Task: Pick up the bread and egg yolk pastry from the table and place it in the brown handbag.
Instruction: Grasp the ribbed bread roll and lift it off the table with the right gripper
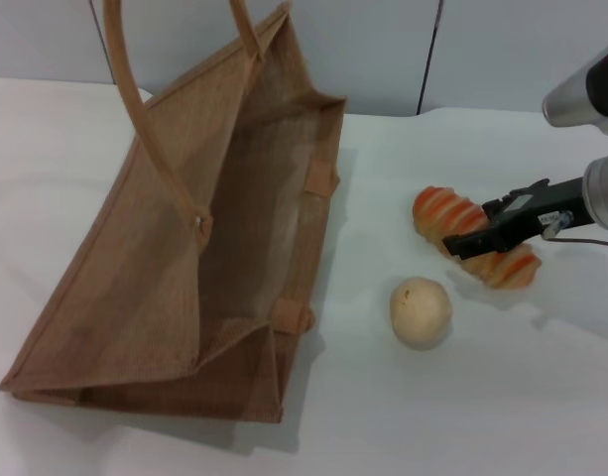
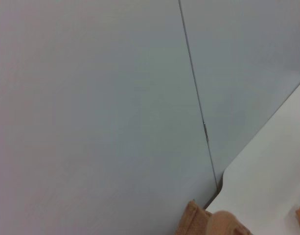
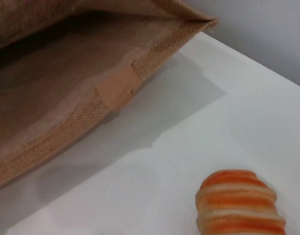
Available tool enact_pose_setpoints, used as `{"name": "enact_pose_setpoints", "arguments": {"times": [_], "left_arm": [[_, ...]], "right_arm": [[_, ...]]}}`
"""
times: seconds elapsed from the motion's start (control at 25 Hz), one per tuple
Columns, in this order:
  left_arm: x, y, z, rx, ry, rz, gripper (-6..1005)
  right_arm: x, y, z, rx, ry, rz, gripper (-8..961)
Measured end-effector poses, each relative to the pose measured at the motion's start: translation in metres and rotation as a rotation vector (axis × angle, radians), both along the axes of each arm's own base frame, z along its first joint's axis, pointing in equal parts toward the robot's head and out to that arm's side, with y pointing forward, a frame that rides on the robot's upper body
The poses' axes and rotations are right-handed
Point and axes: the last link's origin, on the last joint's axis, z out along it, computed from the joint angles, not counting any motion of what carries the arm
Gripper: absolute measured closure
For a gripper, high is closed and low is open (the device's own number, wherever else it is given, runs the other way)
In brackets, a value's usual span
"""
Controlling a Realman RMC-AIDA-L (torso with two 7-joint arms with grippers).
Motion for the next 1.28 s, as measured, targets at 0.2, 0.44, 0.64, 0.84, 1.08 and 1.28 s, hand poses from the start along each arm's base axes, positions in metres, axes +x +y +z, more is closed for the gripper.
{"name": "enact_pose_setpoints", "arguments": {"times": [0.2, 0.44, 0.64, 0.84, 1.08, 1.28], "left_arm": [[0.001, 0.0, 0.001, 0.004, 0.001, -0.002, 880], [0.002, 0.0, 0.001, 0.005, 0.002, -0.006, 880], [0.003, 0.0, 0.001, 0.004, 0.002, -0.007, 880], [0.004, 0.001, 0.001, 0.003, 0.002, -0.009, 881], [0.004, 0.001, 0.001, 0.003, -0.001, -0.01, 880], [0.004, 0.001, 0.001, 0.003, -0.002, -0.009, 880]], "right_arm": [[0.006, 0.0, 0.003, 0.008, -0.029, -0.029, 85], [0.011, 0.002, 0.004, 0.016, -0.081, -0.044, 85], [0.011, 0.003, 0.004, 0.023, -0.086, -0.046, 84], [0.014, 0.004, 0.0, 0.021, -0.089, -0.061, 84], [0.016, 0.007, -0.011, 0.014, -0.102, -0.07, 84], [0.019, 0.008, -0.017, 0.005, -0.118, -0.077, 83]]}}
